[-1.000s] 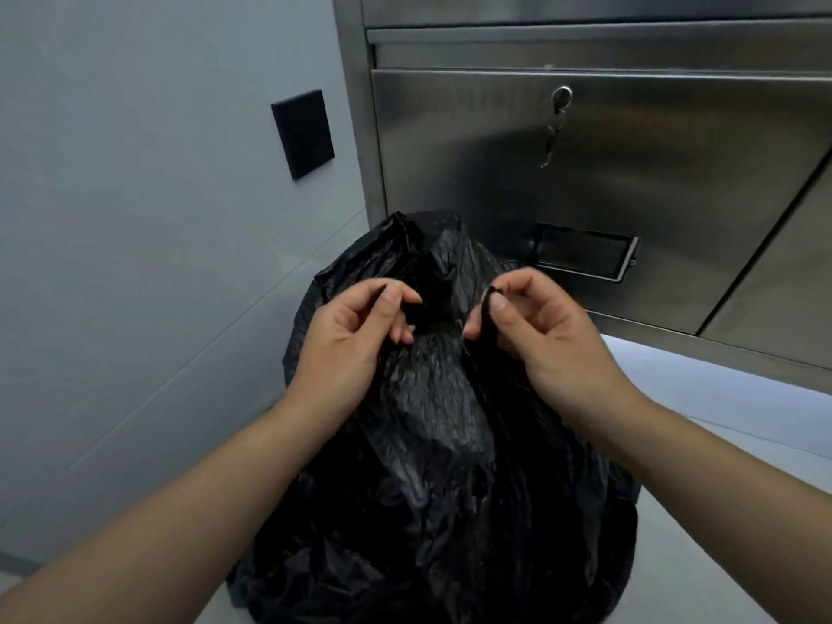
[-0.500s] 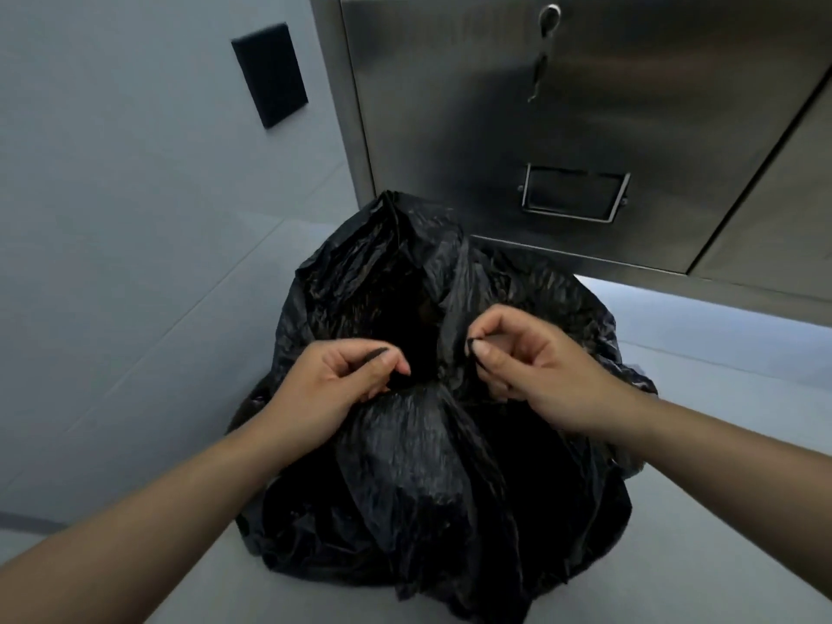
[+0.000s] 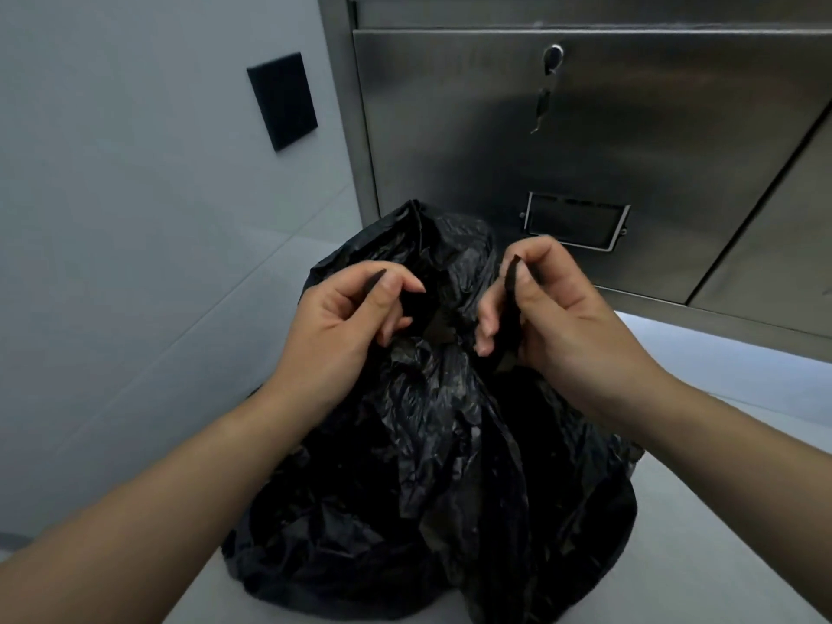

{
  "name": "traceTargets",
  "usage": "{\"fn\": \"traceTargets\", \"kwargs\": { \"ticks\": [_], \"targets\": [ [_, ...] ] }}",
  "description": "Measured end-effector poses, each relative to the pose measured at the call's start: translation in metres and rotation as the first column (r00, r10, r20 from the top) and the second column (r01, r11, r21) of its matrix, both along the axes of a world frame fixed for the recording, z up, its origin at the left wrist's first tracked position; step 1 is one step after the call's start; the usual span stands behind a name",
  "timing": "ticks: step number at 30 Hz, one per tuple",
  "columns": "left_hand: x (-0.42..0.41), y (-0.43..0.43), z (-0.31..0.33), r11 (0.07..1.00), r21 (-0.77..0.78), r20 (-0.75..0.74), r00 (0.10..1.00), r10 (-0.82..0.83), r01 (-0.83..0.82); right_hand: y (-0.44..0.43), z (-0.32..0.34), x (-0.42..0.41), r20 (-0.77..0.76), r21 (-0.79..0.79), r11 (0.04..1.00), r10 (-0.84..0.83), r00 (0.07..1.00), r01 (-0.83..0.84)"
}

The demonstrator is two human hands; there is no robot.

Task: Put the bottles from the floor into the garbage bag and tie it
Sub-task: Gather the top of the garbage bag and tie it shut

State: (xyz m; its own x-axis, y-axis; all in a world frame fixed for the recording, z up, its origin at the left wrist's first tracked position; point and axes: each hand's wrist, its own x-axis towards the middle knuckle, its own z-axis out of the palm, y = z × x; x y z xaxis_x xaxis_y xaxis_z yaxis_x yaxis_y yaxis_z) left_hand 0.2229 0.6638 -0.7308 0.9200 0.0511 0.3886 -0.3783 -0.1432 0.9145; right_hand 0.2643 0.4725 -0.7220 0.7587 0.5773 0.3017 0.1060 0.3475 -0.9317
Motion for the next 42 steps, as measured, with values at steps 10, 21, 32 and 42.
{"fn": "traceTargets", "kwargs": {
  "ticks": [10,21,32,42],
  "targets": [
    [-0.01,-0.008,-0.024,0.99,0.095,-0.135,0.987,-0.093,0.106,0.0,-0.025,-0.009,0.047,-0.221,0.971,0.103,0.994,-0.09],
    [-0.022,0.008,-0.051,0.974,0.212,-0.255,0.967,-0.019,0.075,-0.017,-0.061,-0.001,0.075,-0.418,0.906,0.115,0.991,-0.074],
    [-0.009,0.022,-0.043,0.993,0.11,-0.242,0.968,0.063,-0.037,-0.025,-0.03,0.003,0.087,-0.268,0.96,-0.057,0.995,0.078],
    [-0.018,0.004,-0.025,0.968,0.186,-0.139,0.979,-0.146,0.171,-0.006,-0.017,-0.02,0.15,-0.409,0.898,0.242,0.959,-0.163]
  ]
}}
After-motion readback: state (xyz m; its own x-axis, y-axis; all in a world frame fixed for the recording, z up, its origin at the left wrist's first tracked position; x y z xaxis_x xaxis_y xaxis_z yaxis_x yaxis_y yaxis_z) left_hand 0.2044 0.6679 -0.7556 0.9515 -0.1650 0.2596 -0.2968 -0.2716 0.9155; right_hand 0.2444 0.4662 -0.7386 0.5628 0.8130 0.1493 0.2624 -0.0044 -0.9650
